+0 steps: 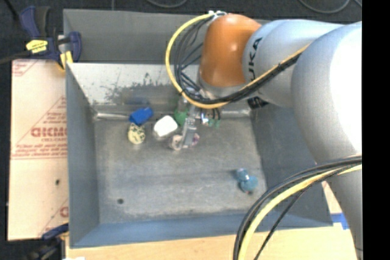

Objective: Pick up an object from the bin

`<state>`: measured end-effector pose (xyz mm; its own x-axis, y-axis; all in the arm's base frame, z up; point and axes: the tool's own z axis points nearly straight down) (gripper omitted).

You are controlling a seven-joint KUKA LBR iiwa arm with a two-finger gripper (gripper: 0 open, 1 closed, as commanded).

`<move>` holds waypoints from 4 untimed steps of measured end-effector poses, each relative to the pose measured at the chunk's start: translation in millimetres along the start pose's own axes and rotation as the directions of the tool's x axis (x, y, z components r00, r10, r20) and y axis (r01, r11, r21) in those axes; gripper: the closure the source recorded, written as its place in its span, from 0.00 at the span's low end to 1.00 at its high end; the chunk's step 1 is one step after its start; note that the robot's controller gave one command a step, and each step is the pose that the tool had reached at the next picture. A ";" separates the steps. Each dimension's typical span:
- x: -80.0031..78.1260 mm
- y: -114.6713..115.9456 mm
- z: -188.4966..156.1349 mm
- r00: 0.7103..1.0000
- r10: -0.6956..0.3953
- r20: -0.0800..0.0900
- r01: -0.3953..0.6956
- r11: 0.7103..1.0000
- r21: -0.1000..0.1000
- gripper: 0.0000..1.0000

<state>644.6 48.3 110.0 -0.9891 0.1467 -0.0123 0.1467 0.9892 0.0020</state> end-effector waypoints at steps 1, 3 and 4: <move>9.4 1.5 27.1 0.997 0.081 0.019 -0.081 0.997 -0.005 0.00; 7.6 9.9 38.7 0.993 0.115 0.007 -0.115 0.993 -0.001 1.00; 7.4 16.1 38.7 0.997 0.078 0.010 -0.078 0.997 0.000 1.00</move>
Offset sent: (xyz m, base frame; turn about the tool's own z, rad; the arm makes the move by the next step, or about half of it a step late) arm -0.0072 0.0125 -0.0400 0.1201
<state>640.1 65.4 71.2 -0.9745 0.2233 -0.0221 0.2233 0.9748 0.0025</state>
